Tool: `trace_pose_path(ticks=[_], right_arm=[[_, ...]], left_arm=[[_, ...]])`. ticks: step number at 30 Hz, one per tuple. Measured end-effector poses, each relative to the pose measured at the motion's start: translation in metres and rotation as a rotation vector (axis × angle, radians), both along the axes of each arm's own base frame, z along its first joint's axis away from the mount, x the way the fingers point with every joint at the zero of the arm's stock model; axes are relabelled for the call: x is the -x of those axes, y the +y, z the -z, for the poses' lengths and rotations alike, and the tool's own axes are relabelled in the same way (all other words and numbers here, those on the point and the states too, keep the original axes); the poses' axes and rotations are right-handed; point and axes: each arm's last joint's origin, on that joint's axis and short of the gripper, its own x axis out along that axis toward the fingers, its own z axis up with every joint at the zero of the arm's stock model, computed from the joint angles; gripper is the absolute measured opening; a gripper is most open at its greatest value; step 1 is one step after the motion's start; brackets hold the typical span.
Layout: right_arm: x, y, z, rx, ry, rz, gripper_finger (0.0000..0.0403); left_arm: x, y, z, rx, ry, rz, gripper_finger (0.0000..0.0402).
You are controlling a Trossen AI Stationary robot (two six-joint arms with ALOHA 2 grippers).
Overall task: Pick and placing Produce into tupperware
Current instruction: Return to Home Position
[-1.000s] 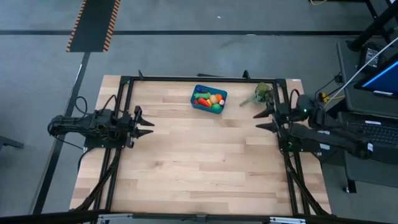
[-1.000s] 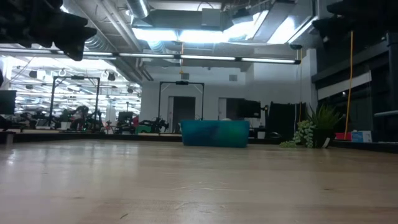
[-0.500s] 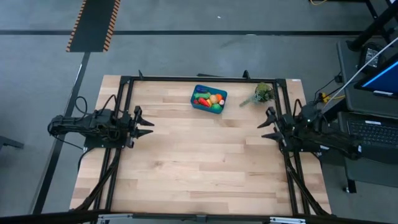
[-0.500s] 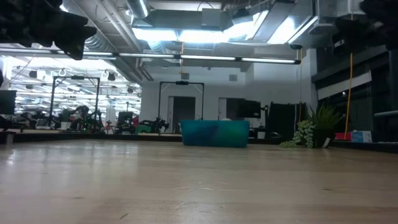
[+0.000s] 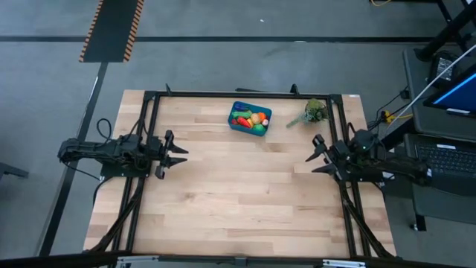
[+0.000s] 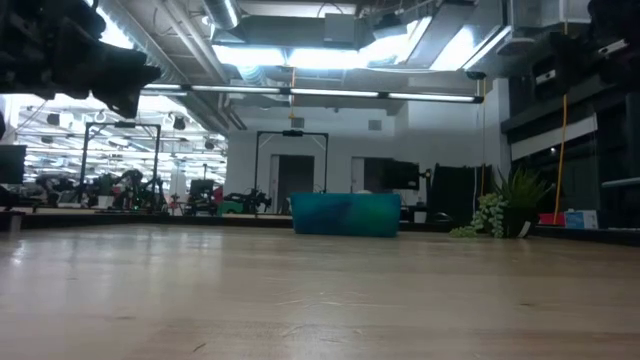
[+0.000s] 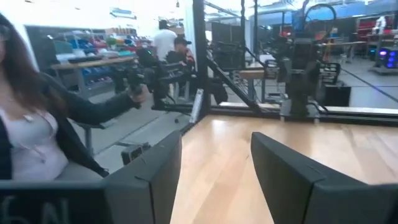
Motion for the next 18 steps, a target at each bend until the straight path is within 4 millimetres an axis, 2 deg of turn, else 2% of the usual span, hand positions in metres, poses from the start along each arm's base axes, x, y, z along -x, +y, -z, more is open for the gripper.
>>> trace_pose_path(ticks=[7, 11, 18], right_arm=[[0.0, 0.008, 0.002, -0.012, 0.026, -0.092, 0.0196], [-0.004, 0.012, 0.019, -0.018, 0.068, -0.145, 0.0196], [-0.005, 0.015, 0.022, 0.062, -0.011, -0.185, 0.0196]], left_arm=[[0.0, 0.0, 0.001, -0.004, 0.006, 0.003, 0.0124], [0.0, 0.0, 0.001, -0.004, 0.007, 0.003, 0.0124], [0.0, 0.0, 0.002, -0.005, 0.026, 0.002, 0.0124]])
